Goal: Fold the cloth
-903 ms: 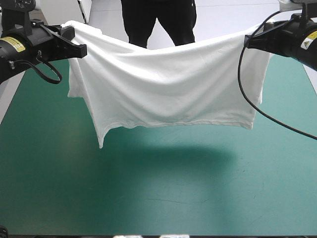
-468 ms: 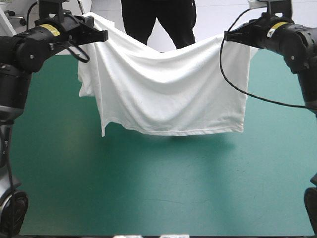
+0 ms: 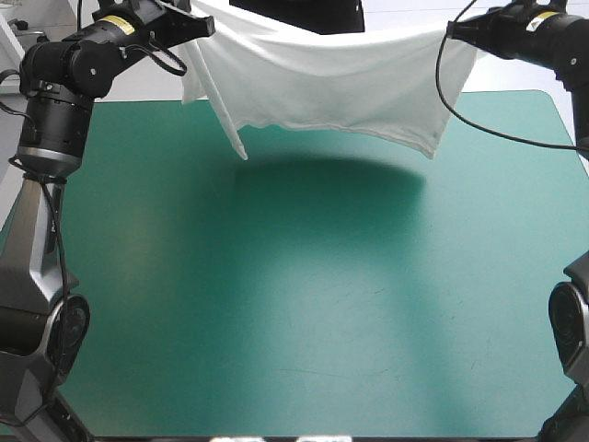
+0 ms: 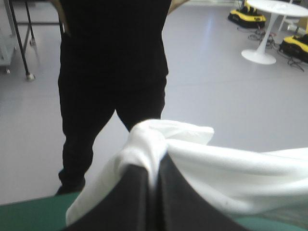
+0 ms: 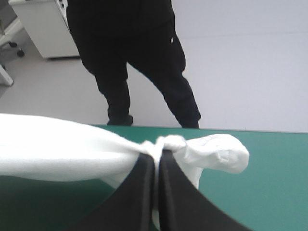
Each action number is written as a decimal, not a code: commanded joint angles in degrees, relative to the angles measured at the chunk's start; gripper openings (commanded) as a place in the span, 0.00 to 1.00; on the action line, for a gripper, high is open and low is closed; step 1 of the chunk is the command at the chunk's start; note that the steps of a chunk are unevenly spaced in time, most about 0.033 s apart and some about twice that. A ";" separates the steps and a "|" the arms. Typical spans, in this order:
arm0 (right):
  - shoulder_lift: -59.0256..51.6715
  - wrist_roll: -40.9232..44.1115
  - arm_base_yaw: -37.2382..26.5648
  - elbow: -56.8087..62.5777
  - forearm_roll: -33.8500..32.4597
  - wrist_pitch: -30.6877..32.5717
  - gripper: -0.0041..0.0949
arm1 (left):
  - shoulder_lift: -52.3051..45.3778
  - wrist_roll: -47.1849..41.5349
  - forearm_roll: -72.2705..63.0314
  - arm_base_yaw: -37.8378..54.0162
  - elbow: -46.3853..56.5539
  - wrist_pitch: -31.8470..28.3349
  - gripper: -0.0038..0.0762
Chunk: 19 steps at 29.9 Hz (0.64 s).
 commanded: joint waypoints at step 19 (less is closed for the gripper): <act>-5.42 -9.90 -0.86 32.41 6.53 7.95 0.02 | -10.18 10.46 -6.33 0.84 39.04 6.99 0.04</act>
